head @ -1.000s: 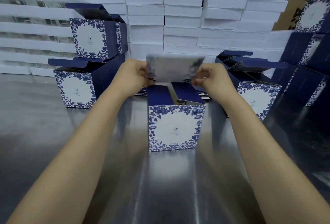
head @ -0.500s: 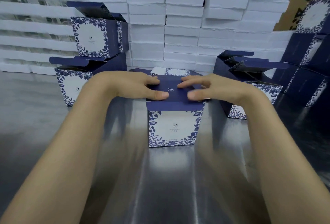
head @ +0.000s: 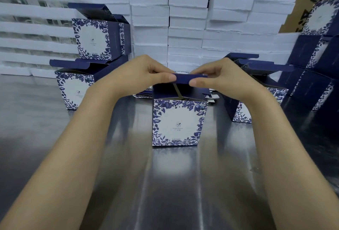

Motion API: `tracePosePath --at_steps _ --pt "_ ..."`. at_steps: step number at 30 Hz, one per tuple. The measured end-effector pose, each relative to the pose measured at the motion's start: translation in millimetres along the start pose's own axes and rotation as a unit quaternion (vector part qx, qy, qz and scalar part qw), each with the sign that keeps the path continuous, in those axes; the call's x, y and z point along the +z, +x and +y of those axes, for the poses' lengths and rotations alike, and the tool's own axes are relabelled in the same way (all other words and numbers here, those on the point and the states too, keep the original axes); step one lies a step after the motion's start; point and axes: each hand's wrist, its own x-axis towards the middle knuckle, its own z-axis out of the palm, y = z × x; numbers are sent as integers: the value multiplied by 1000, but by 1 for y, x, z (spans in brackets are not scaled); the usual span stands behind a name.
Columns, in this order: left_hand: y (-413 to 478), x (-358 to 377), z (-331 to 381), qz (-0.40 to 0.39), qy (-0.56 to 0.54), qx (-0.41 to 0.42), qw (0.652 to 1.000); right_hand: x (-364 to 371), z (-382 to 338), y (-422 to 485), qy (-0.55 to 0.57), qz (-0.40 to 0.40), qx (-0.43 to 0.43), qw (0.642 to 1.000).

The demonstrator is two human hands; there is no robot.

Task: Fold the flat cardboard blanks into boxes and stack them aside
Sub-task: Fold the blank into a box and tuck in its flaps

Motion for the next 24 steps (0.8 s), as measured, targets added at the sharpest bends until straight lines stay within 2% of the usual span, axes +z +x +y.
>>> tracePosePath --at_steps 3,6,8,12,16,21,24 --pt "4 3 -2 94 22 42 994 13 -5 6 14 86 -52 995" --pt "7 9 -2 158 71 65 983 27 -7 10 -72 170 -124 975" --pt "8 13 -2 179 83 64 978 30 -5 12 -114 203 -139 962" --pt "8 13 -2 168 100 58 979 26 -2 13 -130 184 -115 968" --pt "7 17 9 197 114 90 970 29 -1 15 -181 183 -157 953" --pt "12 26 14 214 148 65 963 43 0 15 -223 238 -192 925" --pt "11 24 11 217 144 53 964 41 -1 17 -216 219 -182 934"
